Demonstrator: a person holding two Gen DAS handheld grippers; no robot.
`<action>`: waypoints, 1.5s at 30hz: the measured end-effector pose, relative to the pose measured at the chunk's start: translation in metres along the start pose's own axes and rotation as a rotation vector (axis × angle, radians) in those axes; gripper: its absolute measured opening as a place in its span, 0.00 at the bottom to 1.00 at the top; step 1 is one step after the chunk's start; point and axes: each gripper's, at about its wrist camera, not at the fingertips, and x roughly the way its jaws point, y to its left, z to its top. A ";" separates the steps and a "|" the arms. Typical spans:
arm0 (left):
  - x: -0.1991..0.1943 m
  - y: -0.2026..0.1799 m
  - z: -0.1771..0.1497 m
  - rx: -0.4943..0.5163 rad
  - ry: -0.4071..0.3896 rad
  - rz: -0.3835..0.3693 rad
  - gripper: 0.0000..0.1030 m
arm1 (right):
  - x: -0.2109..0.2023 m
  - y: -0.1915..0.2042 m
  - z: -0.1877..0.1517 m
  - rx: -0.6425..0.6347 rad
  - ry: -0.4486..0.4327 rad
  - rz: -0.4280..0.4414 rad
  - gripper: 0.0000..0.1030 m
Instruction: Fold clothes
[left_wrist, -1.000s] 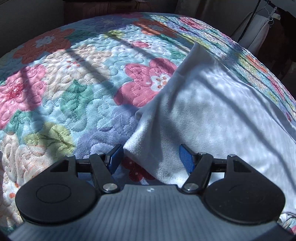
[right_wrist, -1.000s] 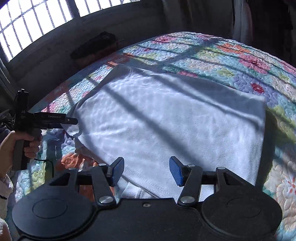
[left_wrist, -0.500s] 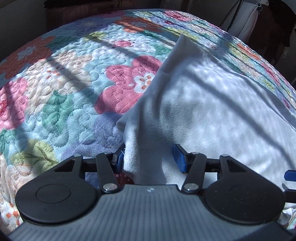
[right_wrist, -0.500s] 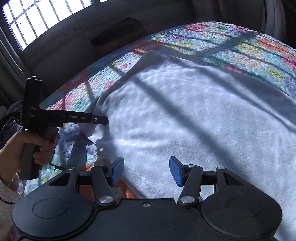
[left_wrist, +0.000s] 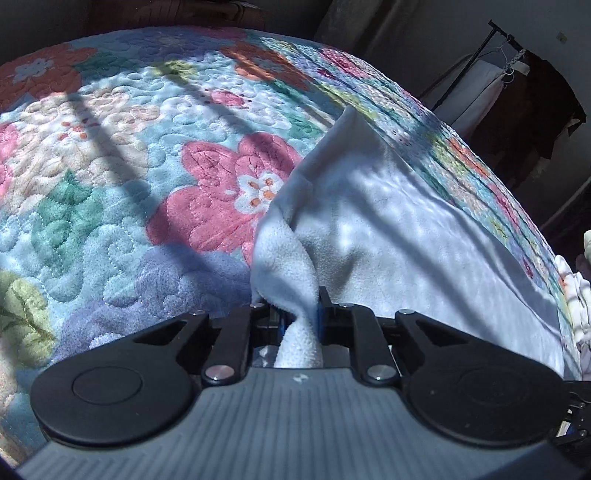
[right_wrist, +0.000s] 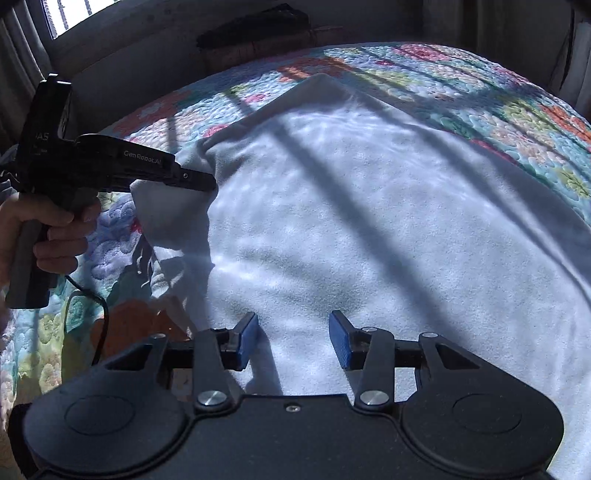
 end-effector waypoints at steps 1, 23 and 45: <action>-0.002 -0.005 0.000 0.021 -0.013 0.002 0.13 | 0.007 0.000 -0.005 -0.003 0.003 -0.007 0.47; -0.048 -0.222 -0.023 0.471 -0.073 -0.312 0.11 | -0.112 -0.120 -0.084 0.580 -0.304 0.073 0.56; -0.052 -0.251 -0.094 0.424 0.129 -0.161 0.30 | -0.106 -0.129 -0.132 0.891 -0.383 0.241 0.68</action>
